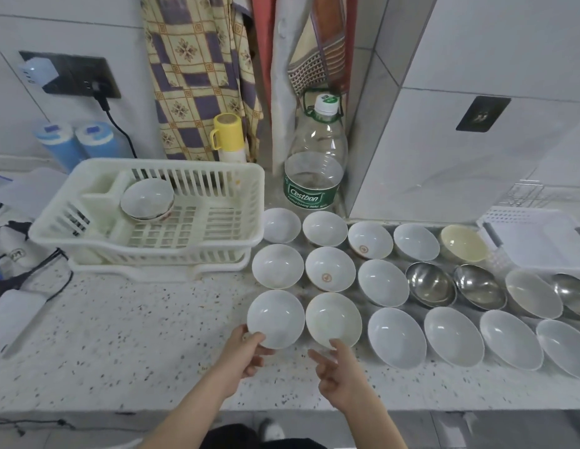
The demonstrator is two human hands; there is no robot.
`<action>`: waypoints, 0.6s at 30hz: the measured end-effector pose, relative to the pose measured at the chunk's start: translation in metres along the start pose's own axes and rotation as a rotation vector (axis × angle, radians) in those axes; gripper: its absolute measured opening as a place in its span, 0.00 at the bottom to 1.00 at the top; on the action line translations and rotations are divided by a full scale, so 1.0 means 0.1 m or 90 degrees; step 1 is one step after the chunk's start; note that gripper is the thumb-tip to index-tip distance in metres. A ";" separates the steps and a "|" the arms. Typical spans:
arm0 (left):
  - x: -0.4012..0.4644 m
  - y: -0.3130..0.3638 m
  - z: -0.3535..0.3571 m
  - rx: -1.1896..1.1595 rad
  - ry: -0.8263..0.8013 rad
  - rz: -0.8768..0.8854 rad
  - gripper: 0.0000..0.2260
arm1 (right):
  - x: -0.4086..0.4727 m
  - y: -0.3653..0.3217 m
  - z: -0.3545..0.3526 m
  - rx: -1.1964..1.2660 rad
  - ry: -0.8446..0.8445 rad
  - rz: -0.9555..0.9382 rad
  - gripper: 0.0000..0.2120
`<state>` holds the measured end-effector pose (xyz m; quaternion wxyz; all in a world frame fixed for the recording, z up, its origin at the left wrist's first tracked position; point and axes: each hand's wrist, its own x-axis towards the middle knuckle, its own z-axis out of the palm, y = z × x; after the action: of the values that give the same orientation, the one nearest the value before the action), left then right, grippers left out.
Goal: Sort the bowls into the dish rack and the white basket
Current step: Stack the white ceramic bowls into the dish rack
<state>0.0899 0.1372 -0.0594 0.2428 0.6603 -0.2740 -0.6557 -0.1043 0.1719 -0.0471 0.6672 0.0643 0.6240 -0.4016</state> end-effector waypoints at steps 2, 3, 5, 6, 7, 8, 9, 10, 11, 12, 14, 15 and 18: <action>0.01 -0.01 0.03 -0.014 -0.010 -0.007 0.18 | 0.01 -0.01 0.01 0.001 0.026 -0.019 0.10; 0.01 -0.02 0.04 -0.023 -0.014 -0.009 0.19 | 0.02 -0.01 0.01 -0.004 0.039 -0.035 0.10; 0.03 -0.04 0.04 -0.036 -0.013 -0.007 0.19 | 0.02 0.01 0.01 -0.017 0.056 -0.076 0.11; 0.03 -0.04 0.04 -0.038 -0.010 -0.005 0.20 | 0.03 0.02 0.01 -0.027 0.063 -0.100 0.11; 0.03 -0.05 0.03 -0.040 -0.006 -0.003 0.20 | 0.02 0.03 0.01 -0.038 0.071 -0.122 0.12; 0.03 -0.05 0.03 -0.041 -0.003 -0.002 0.20 | 0.01 0.05 0.00 -0.048 0.079 -0.141 0.12; 0.02 -0.06 0.02 -0.041 -0.002 -0.001 0.21 | 0.00 0.06 0.00 -0.055 0.090 -0.156 0.12; 0.00 -0.06 0.00 -0.042 -0.004 0.001 0.21 | -0.01 0.07 -0.01 -0.058 0.103 -0.167 0.12; -0.01 -0.06 -0.02 -0.043 -0.008 0.003 0.20 | -0.02 0.08 -0.01 -0.058 0.116 -0.175 0.12; -0.03 -0.06 -0.05 -0.042 -0.014 0.006 0.20 | -0.03 0.10 -0.01 -0.054 0.126 -0.180 0.12; -0.09 -0.02 -0.12 -0.031 -0.031 0.013 0.20 | -0.06 0.13 -0.02 -0.036 0.138 -0.185 0.12; -0.12 0.01 -0.16 -0.024 -0.044 0.021 0.20 | -0.08 0.14 -0.01 -0.026 0.141 -0.187 0.12; -0.23 0.16 -0.28 -0.011 -0.087 0.054 0.19 | -0.15 0.21 0.04 -0.003 0.150 -0.201 0.08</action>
<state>0.1176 0.1402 -0.0315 0.2572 0.5997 -0.3120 -0.6906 -0.0868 0.1905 -0.0421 0.5184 0.0103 0.7009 -0.4897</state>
